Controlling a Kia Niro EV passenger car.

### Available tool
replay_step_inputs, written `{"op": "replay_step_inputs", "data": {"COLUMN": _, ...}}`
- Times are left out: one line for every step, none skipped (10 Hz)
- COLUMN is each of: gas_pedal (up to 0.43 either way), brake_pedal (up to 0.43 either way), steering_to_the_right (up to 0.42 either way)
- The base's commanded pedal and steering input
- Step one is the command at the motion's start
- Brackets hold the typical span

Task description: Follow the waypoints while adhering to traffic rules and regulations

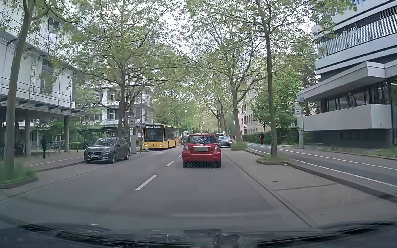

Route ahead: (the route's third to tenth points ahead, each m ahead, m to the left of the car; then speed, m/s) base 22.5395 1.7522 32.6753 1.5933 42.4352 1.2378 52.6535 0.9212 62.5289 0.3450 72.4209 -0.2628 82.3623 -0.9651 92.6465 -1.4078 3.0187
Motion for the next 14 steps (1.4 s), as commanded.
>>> {"op": "replay_step_inputs", "data": {"gas_pedal": 0.079, "brake_pedal": 0.0, "steering_to_the_right": 0.008}}
{"op": "replay_step_inputs", "data": {"gas_pedal": 0.079, "brake_pedal": 0.0, "steering_to_the_right": 0.009}}
{"op": "replay_step_inputs", "data": {"gas_pedal": 0.079, "brake_pedal": 0.0, "steering_to_the_right": 0.009}}
{"op": "replay_step_inputs", "data": {"gas_pedal": 0.079, "brake_pedal": 0.0, "steering_to_the_right": 0.009}}
{"op": "replay_step_inputs", "data": {"gas_pedal": 0.079, "brake_pedal": 0.0, "steering_to_the_right": 0.009}}
{"op": "replay_step_inputs", "data": {"gas_pedal": 0.079, "brake_pedal": 0.0, "steering_to_the_right": 0.01}}
{"op": "replay_step_inputs", "data": {"gas_pedal": 0.079, "brake_pedal": 0.0, "steering_to_the_right": 0.01}}
{"op": "replay_step_inputs", "data": {"gas_pedal": 0.079, "brake_pedal": 0.0, "steering_to_the_right": 0.011}}
{"op": "replay_step_inputs", "data": {"gas_pedal": 0.079, "brake_pedal": 0.0, "steering_to_the_right": 0.01}}
{"op": "replay_step_inputs", "data": {"gas_pedal": 0.079, "brake_pedal": 0.0, "steering_to_the_right": 0.011}}
{"op": "replay_step_inputs", "data": {"gas_pedal": 0.079, "brake_pedal": 0.0, "steering_to_the_right": 0.012}}
{"op": "replay_step_inputs", "data": {"gas_pedal": 0.079, "brake_pedal": 0.0, "steering_to_the_right": 0.012}}
{"op": "replay_step_inputs", "data": {"gas_pedal": 0.079, "brake_pedal": 0.0, "steering_to_the_right": 0.012}}
{"op": "replay_step_inputs", "data": {"gas_pedal": 0.079, "brake_pedal": 0.0, "steering_to_the_right": 0.012}}
